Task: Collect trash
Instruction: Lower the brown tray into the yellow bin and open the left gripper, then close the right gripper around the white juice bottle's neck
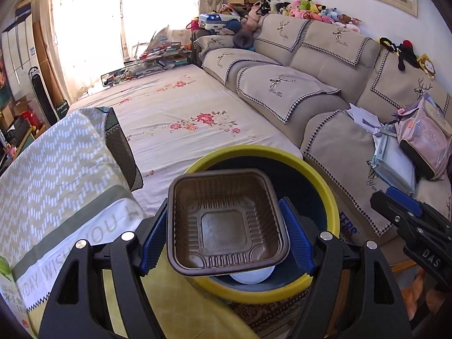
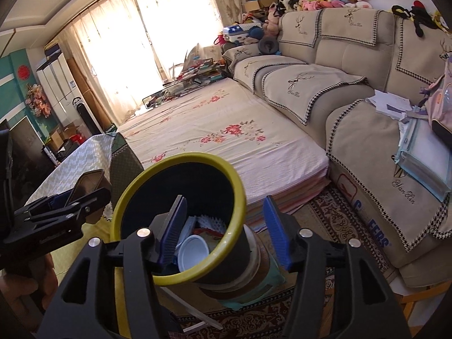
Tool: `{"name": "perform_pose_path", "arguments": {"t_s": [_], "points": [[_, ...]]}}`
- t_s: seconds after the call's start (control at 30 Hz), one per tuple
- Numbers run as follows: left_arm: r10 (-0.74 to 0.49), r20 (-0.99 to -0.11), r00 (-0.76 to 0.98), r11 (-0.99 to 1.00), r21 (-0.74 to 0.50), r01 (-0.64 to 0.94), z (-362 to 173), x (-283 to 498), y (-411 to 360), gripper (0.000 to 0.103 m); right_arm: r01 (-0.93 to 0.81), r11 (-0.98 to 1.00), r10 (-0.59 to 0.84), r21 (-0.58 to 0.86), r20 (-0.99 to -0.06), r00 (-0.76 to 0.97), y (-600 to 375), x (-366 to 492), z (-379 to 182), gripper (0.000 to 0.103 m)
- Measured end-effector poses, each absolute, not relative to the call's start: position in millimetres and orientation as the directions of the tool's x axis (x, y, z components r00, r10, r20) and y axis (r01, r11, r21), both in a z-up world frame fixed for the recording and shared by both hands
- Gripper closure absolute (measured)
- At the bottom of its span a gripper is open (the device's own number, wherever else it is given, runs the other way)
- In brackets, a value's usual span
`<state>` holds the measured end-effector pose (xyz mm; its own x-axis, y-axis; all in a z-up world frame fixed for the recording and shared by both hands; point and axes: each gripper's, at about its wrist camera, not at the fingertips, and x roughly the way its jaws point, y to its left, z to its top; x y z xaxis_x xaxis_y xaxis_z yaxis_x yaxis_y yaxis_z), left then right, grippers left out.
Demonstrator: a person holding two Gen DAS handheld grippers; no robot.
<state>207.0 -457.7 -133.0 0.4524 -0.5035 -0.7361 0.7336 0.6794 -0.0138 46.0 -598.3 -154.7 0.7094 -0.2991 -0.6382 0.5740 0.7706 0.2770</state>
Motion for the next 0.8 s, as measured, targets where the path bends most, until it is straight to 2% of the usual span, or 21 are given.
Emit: {"name": "perform_pose_path", "arguments": {"t_s": [0.13, 0.37, 0.53, 0.8], "points": [[-0.518, -0.717, 0.466, 0.685, -0.021, 0.729, -126, 201, -454, 0.017, 0.580, 0.764, -0.303, 0.281, -0.638, 0.708, -603, 42, -155, 0.048], [-0.541, -0.675, 0.502, 0.710, -0.047, 0.702, -95, 177, -396, 0.014, 0.538, 0.795, -0.269, 0.279, -0.633, 0.726, -585, 47, -149, 0.046], [-0.521, -0.617, 0.590, 0.770, -0.041, 0.637, -67, 148, -320, 0.011, 0.463, 0.849, -0.216, 0.256, -0.630, 0.746, -549, 63, -143, 0.045], [-0.373, -0.573, 0.730, 0.906, -0.054, 0.420, -48, 115, -163, 0.007, 0.256, 0.940, -0.059, 0.224, -0.633, 0.772, -451, 106, -136, 0.045]]}}
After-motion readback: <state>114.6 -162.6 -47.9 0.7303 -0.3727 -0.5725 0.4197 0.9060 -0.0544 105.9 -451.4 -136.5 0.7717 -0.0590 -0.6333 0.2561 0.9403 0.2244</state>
